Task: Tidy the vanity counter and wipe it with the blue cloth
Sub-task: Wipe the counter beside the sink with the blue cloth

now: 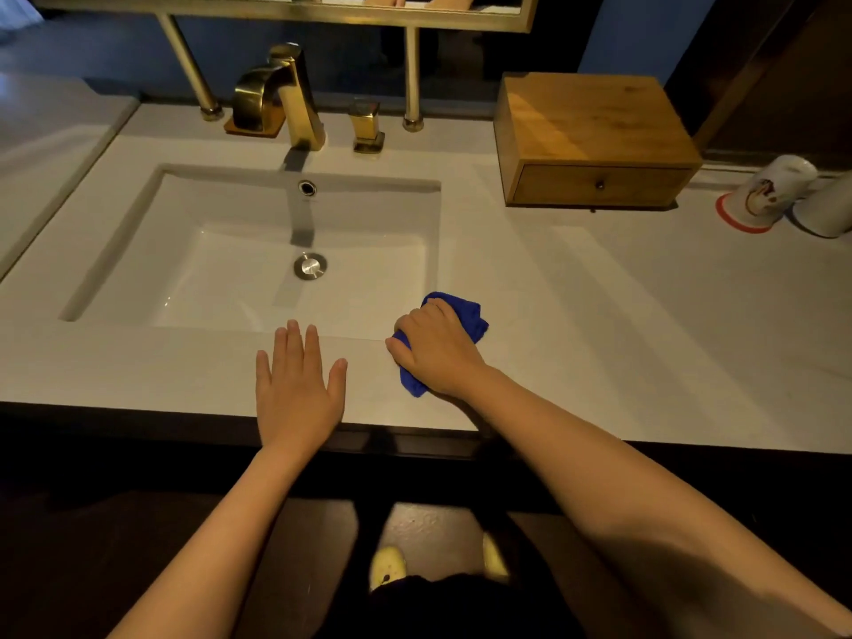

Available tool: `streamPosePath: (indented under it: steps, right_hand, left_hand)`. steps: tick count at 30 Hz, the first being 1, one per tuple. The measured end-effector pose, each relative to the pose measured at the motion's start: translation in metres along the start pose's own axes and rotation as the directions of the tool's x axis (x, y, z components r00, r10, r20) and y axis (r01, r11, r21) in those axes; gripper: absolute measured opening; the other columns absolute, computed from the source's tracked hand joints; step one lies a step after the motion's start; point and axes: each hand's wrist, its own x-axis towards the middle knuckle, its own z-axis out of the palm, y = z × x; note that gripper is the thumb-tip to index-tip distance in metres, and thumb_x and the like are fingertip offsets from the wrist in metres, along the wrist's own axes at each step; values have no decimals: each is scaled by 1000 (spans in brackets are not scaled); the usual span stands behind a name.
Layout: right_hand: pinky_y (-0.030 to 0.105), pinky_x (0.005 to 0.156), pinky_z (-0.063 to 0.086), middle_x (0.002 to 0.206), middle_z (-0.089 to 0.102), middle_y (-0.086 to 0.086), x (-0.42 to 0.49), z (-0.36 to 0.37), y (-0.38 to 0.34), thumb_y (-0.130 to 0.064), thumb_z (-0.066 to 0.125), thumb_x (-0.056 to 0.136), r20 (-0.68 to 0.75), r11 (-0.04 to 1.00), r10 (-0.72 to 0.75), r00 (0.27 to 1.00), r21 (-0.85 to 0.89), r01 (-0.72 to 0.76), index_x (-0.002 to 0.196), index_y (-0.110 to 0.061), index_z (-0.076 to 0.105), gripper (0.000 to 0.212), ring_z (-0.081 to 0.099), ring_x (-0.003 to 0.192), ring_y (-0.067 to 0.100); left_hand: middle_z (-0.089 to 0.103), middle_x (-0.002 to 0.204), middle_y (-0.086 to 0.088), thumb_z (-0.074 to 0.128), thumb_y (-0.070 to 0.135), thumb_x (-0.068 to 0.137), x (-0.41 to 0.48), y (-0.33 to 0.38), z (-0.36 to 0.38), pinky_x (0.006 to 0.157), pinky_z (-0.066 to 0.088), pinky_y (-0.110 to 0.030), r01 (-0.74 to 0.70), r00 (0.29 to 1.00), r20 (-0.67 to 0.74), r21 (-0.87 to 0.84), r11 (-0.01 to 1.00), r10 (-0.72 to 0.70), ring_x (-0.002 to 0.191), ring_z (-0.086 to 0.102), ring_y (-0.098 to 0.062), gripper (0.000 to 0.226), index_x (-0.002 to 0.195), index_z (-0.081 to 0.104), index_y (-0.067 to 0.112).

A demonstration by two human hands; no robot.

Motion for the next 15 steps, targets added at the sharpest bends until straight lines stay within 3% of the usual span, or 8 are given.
streamPosePath:
  steps: [4, 7, 11, 13, 15]
  right_hand:
    - [33, 83, 37, 75, 62, 1, 6, -9, 9, -34, 45, 92, 57, 997, -67, 996, 41, 65, 91, -13, 62, 27, 52, 73, 18]
    - [35, 85, 43, 80, 67, 2, 4, -20, 9, -35, 45, 91, 2, 991, -40, 999, 125, 39, 93, -14, 64, 28, 57, 75, 18]
    - [41, 83, 42, 91, 67, 5, -1, -47, 13, -35, 41, 87, -143, 919, 198, 970, 371, -133, 94, -15, 62, 30, 56, 84, 23]
    - [42, 87, 42, 101, 65, 8, 3, -64, 25, -27, 39, 86, -91, 823, 375, 922, 490, -286, 101, -15, 59, 28, 55, 93, 27]
    - [46, 92, 43, 110, 62, 13, 4, -78, 41, -17, 39, 88, -15, 762, 460, 888, 521, -385, 112, -11, 55, 30, 54, 100, 32]
  left_hand:
    - [11, 157, -12, 20, 47, 94, 0, 0, 1, 117, 5, -45, 2, 1000, -8, -7, 1000, -2, 145, 5, -25, 64, 146, 14, 10]
    - [12, 157, -12, 21, 47, 95, 1, -1, 3, 117, 6, -45, 5, 1000, -15, -7, 1000, -5, 145, 6, -25, 64, 146, 15, 10]
    - [11, 157, -12, 14, 50, 93, 0, -1, 5, 117, 4, -45, 5, 1000, -30, -2, 1000, -5, 145, 5, -23, 66, 146, 15, 10]
    - [12, 157, -11, 11, 52, 91, 0, -1, 5, 117, 4, -44, 5, 999, -34, 2, 1000, -5, 145, 5, -23, 69, 146, 16, 10]
    - [12, 157, -11, 12, 51, 91, 1, -1, 5, 117, 5, -45, 7, 999, -33, 4, 1000, -7, 145, 6, -24, 68, 146, 16, 10]
